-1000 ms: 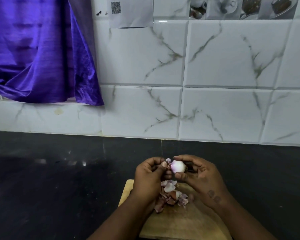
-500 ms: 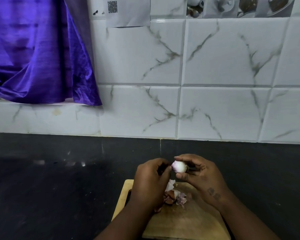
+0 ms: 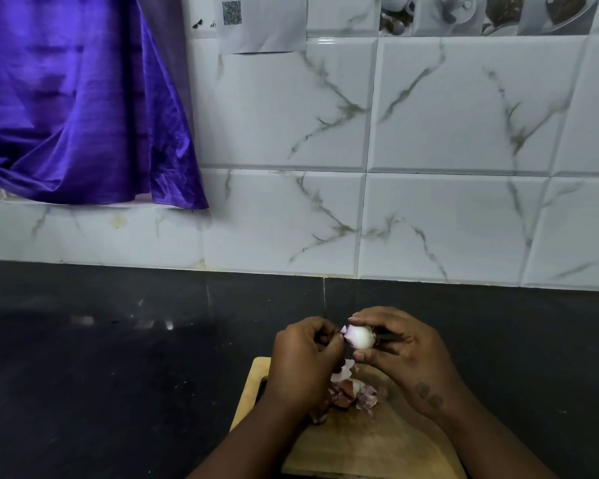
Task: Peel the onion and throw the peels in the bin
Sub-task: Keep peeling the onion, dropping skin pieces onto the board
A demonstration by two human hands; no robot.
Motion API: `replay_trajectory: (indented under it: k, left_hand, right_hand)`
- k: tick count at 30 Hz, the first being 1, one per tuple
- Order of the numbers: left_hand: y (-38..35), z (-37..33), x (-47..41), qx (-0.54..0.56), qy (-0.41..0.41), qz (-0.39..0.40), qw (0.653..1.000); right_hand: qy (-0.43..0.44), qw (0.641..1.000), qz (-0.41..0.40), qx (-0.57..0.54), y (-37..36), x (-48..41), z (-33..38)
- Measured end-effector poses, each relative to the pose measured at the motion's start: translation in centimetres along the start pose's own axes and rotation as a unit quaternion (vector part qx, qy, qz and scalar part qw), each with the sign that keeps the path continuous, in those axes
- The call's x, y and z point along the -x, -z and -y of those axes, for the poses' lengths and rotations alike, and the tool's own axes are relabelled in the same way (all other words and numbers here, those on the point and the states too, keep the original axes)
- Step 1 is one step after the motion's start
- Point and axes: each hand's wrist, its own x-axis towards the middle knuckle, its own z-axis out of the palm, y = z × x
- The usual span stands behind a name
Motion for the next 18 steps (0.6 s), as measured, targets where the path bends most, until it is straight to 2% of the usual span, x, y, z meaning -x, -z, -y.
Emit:
replay_trajectory:
  k: [5, 9, 11, 14, 18]
  left_hand:
    - [-0.1, -0.2, -0.2, 0.191, 0.086, 0.023, 0.977]
    - [-0.7, -0.2, -0.2, 0.351, 0.149, 0.042, 0.924]
    - [-0.8, -0.3, -0.3, 0.39, 0.16, 0.045, 0.906]
    - [-0.4, -0.4, -0.3, 0.342, 0.116, 0.058, 0.931]
    - [-0.1, -0.1, 0.0, 0.147, 0.016, 0.089, 0.985]
  right_hand:
    - [-0.005, 0.999, -0.018, -0.03, -0.2, -0.1, 0.1]
    - [-0.021, 0.997, -0.035, -0.066, -0.5, -0.2, 0.2]
    - [-0.037, 0.994, -0.048, -0.086, -0.6, -0.3, 0.2]
    - [-0.052, 0.994, -0.048, -0.085, -0.2, -0.4, 0.2]
    - [-0.051, 0.996, -0.029, -0.067, 0.5, -0.4, 0.1]
